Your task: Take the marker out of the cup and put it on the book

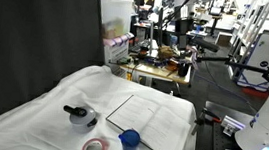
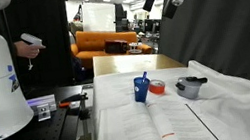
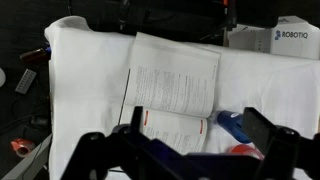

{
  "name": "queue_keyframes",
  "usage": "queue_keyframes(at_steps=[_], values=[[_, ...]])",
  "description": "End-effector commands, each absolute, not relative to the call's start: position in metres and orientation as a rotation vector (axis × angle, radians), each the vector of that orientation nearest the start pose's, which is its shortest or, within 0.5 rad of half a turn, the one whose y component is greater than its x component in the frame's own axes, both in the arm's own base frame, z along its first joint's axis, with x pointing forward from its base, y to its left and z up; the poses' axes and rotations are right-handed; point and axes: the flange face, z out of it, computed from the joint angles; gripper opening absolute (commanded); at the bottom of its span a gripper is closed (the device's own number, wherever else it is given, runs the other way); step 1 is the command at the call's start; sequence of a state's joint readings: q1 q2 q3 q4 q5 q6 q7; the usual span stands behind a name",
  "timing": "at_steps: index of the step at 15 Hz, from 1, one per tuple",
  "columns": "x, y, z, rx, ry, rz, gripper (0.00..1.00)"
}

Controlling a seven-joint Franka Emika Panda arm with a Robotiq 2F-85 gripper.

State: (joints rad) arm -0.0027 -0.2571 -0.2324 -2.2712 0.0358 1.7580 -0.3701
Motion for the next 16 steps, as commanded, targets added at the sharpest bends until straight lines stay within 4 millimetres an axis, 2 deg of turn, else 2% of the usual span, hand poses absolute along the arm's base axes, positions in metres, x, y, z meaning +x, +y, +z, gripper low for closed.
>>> queue_keyframes(at_steps=[1,5,11,16], values=[[0.429,-0.102,0.441,-2.950,-0.205,0.334,1.00],[0.442,-0.109,0.425,-2.977,-0.255,0.336,1.00],[0.469,-0.104,0.380,-2.976,-0.331,0.320,1.00],[0.478,-0.099,0.367,-2.973,-0.404,0.331,1.00]])
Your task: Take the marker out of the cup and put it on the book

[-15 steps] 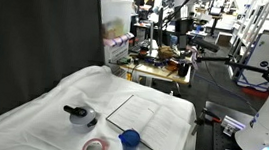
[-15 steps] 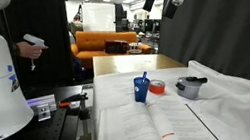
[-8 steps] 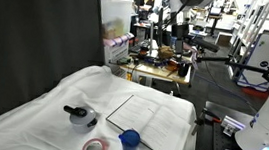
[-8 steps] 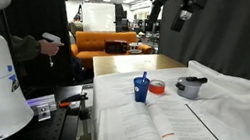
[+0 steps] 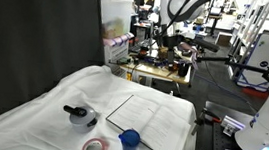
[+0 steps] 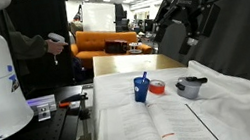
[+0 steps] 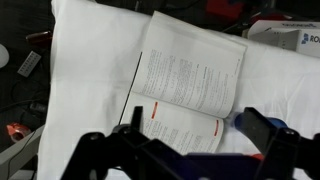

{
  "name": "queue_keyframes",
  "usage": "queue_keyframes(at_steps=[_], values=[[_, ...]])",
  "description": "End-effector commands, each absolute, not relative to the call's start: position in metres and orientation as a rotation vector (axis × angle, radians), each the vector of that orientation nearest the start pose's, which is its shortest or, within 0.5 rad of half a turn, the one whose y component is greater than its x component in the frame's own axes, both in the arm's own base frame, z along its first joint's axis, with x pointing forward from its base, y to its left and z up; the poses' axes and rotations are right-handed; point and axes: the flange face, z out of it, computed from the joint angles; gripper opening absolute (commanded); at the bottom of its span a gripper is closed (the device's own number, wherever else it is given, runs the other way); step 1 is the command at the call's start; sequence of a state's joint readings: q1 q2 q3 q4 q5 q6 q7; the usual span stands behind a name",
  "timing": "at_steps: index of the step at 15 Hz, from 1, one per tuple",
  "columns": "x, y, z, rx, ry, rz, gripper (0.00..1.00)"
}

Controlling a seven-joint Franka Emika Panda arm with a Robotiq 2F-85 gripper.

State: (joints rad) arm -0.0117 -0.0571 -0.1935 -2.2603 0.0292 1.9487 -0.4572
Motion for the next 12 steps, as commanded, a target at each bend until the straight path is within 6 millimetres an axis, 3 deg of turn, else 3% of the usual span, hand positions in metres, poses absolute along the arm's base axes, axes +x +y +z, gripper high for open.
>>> queue_keyframes(at_steps=[1,12], values=[[0.4786,-0.0988,0.3673,-2.966,-0.398,0.327,1.00],[0.4734,-0.0964,0.3662,-2.977,-0.443,0.354,1.00]])
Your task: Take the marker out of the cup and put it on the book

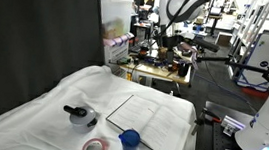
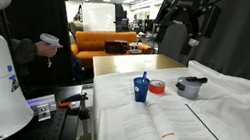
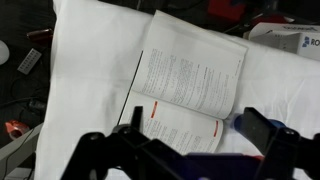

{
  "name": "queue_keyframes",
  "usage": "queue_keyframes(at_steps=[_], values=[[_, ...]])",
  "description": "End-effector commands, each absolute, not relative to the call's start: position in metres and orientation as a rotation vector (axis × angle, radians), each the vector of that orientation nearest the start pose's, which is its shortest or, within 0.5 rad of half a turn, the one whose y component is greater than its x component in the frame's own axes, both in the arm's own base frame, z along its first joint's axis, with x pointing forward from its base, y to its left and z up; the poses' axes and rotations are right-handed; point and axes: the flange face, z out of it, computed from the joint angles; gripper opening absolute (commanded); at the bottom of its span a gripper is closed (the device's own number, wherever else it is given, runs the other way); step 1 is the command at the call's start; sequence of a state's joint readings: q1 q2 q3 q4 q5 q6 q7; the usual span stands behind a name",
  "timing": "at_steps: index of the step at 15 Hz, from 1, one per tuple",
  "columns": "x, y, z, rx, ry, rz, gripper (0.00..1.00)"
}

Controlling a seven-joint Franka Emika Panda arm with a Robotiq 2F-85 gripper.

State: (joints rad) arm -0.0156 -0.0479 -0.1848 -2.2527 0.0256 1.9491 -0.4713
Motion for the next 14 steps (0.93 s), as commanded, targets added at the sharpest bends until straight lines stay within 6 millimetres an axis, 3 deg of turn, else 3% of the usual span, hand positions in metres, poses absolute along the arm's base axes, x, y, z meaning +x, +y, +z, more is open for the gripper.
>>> queue_keyframes(at_steps=[1,8,14], values=[[0.4732,-0.0966,0.3663,-2.969,-0.468,0.343,1.00],[0.4719,-0.1032,0.3665,-2.890,-0.698,0.270,1.00],[0.4733,-0.1026,0.3658,-2.891,-0.697,0.308,1.00]])
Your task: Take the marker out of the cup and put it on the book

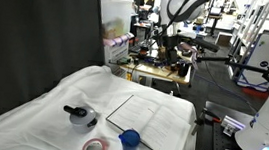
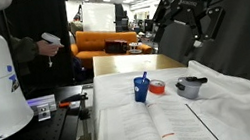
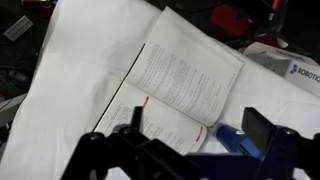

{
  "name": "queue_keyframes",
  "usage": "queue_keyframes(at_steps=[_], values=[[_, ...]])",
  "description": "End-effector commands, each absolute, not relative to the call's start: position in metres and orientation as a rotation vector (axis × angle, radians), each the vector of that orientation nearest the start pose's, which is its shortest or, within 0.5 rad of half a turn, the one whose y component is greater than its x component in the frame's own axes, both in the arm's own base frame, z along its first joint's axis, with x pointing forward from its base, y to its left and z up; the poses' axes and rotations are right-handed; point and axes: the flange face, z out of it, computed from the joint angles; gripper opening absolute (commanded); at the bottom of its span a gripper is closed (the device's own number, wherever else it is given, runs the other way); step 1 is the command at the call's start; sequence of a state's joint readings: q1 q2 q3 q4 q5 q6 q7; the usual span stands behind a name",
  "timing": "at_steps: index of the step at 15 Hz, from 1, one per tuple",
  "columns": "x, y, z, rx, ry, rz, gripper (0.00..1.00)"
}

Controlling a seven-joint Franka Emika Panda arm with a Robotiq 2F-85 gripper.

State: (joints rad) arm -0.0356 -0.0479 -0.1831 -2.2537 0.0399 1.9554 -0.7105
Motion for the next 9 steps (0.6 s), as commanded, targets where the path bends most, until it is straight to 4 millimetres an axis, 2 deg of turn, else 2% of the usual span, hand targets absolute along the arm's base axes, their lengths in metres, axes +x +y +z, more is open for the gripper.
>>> queue_keyframes(at_steps=[1,9], values=[[0.4733,-0.1026,0.3658,-2.891,-0.698,0.307,1.00],[0.4730,-0.1035,0.3659,-2.854,-0.784,0.254,1.00]])
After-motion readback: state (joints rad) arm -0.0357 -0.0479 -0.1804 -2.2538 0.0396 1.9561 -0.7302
